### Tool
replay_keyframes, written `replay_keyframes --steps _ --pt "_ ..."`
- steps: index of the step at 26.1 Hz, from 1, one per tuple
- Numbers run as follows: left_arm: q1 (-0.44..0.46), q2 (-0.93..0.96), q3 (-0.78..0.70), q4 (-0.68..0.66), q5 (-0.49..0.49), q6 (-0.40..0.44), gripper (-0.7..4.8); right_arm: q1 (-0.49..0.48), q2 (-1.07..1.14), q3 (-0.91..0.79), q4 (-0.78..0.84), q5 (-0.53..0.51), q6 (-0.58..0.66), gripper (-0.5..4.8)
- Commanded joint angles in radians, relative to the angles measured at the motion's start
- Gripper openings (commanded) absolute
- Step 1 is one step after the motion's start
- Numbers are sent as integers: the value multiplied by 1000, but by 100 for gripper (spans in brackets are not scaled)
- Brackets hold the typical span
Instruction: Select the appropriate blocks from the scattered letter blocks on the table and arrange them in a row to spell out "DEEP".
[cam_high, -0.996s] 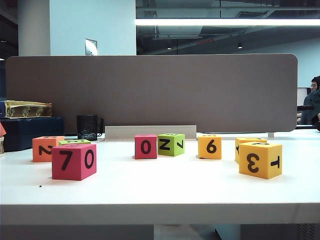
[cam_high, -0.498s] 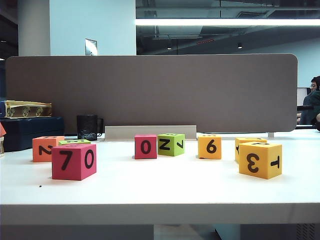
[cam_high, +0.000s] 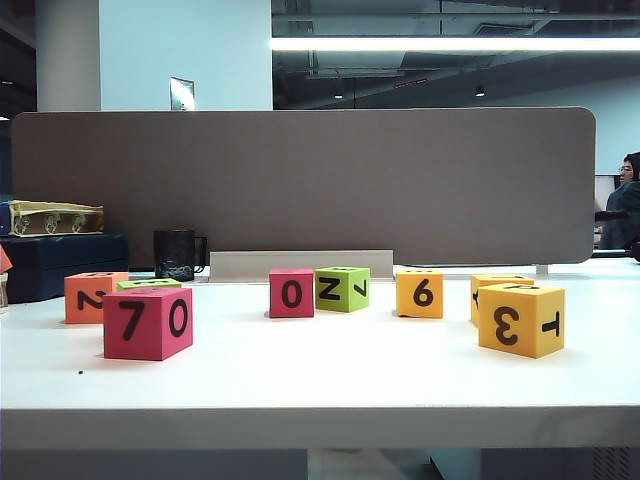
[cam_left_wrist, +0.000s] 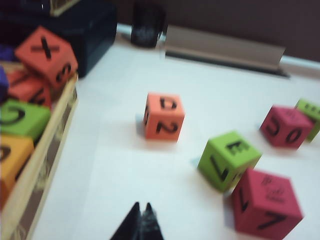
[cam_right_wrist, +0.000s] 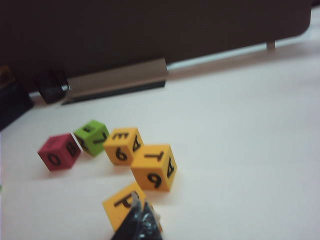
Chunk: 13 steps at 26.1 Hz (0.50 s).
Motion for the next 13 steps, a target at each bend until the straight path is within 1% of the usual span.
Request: replay_keyframes --steps 1,6,9,12,13 --pt "-2 1 38 -1 5 -9 -6 2 -3 45 -20 -2 5 -2" --pt "-2 1 111 -15 6 -24 -6 2 32 133 -90 -3 5 -2" --pt "-2 9 176 -63 7 -23 -6 2 106 225 -133 -6 3 -2" --pt "-2 31 227 -97 44 -20 -6 2 194 318 -171 -6 -6 -2" --pt "-2 43 248 -102 68 -18 -6 2 236 359 -180 -14 -27 -2"
